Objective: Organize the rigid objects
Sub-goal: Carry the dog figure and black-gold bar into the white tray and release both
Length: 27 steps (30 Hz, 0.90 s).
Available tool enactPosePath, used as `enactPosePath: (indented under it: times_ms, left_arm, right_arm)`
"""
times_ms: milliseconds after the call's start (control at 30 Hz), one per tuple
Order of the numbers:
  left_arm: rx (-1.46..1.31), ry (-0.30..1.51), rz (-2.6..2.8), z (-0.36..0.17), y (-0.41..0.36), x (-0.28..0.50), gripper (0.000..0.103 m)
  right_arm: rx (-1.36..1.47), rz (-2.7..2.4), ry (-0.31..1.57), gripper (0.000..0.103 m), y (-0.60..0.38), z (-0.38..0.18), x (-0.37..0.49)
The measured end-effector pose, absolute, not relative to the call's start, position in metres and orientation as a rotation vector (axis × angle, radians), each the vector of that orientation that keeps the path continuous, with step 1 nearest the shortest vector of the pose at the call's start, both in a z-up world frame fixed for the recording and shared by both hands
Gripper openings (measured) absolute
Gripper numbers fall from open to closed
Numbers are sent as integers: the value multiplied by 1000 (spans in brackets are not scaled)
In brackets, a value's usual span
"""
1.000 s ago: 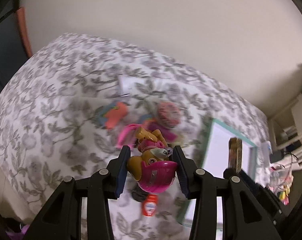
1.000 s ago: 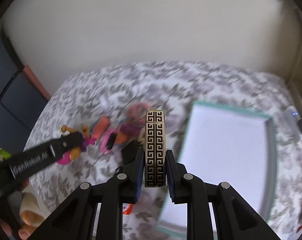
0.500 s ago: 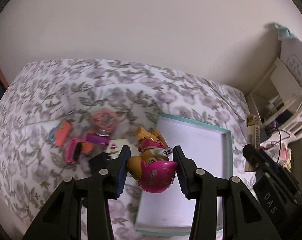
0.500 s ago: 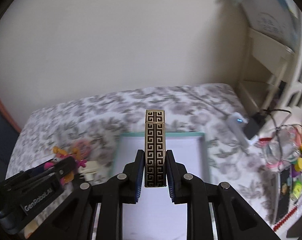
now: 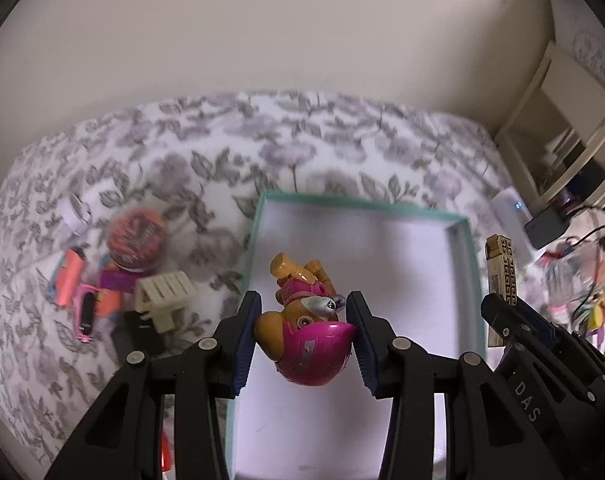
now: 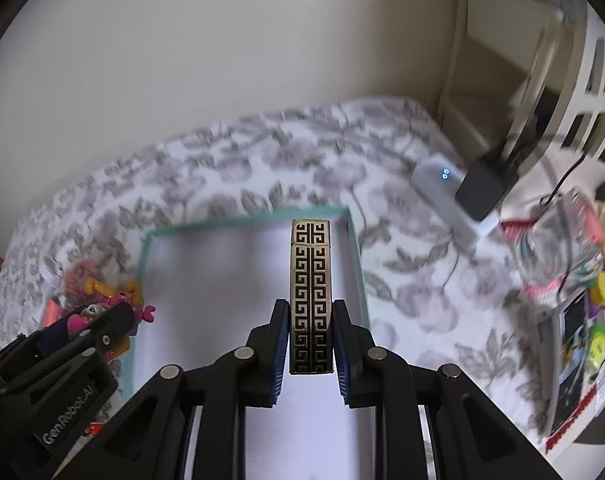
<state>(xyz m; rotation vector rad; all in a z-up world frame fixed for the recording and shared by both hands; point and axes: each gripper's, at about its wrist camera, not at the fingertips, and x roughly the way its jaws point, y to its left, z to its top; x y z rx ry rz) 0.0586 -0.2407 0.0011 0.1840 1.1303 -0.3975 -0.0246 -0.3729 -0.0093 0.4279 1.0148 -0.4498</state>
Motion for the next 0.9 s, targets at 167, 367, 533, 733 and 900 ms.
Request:
enactPosePath:
  times_ms: [167,367,533,733,900]
  left_arm:
    - [191,1178,-399,-29,-244,59,46]
    - [210,1192,-413,-44,-249,56,46]
    - [220,1195,-418,-51,-250,54,46]
    - [230,1183,-421,-51,-250,53,46]
    - [217,1191,-426,-51,-249,53,46]
  right_arm:
    - [434,-452,1079,23,-374,-36,-22]
    - [433,-436,1136,23,-368,-58,-17]
    - [424,-429,1172,23,-363,-72,-15]
    - [412,-430,1212,22,-359,-85,-12]
    - [409,-430,1214,23,-360,-83,-12]
